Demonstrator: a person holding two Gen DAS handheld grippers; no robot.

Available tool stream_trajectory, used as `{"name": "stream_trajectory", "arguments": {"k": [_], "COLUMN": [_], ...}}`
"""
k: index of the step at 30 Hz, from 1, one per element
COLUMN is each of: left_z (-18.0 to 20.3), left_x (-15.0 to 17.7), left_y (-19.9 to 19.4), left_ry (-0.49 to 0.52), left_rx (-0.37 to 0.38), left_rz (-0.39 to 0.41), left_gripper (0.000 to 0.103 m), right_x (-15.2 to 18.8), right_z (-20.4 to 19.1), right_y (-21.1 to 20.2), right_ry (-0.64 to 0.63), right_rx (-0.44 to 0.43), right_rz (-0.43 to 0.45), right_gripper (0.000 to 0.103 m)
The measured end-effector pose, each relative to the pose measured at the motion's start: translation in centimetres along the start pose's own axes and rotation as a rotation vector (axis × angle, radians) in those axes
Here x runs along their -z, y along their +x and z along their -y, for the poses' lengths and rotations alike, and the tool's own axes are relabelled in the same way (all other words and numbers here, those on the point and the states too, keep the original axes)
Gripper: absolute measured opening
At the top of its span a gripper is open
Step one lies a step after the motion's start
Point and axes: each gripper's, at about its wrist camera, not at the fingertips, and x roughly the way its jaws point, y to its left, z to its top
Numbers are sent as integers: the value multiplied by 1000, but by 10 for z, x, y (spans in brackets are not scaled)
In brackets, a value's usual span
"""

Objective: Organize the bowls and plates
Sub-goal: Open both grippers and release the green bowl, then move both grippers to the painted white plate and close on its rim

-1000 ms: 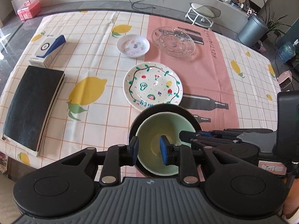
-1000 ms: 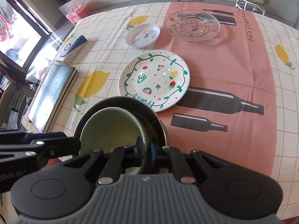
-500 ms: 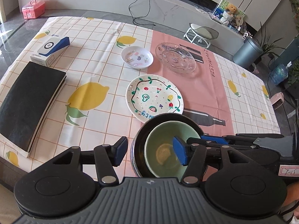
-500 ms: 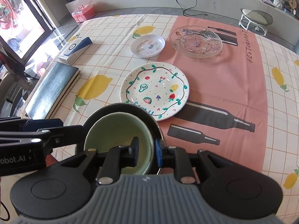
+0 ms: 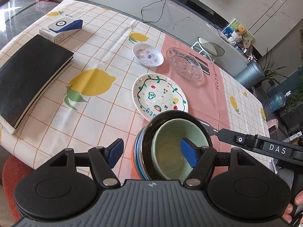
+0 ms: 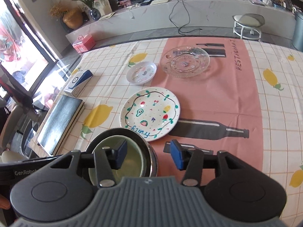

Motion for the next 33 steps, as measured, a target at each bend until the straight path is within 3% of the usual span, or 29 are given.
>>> {"name": "stream_trajectory", "arguments": {"k": [5, 12, 17, 25, 30, 33], "left_z": [-13, -25, -31, -36, -38, -42], "left_x": [13, 27, 25, -13, -40, -51], "left_y": [8, 10, 5, 8, 16, 28], "left_ry": [-69, -138, -149, -76, -20, -7], "left_rx": [30, 76, 117, 159, 168, 184], "left_rz": [19, 110, 187, 234, 244, 232], "left_gripper": [81, 81, 81, 79, 74, 71], "right_x": [24, 51, 51, 30, 16, 9], "right_z": [28, 38, 39, 43, 57, 67], "right_y": [19, 29, 22, 11, 19, 31], "right_ry": [163, 287, 309, 281, 261, 241], "right_rx": [-81, -177, -214, -239, -196, -146], "right_rz": [-78, -58, 8, 171, 256, 263], "right_gripper": [54, 55, 57, 56, 56, 56]}}
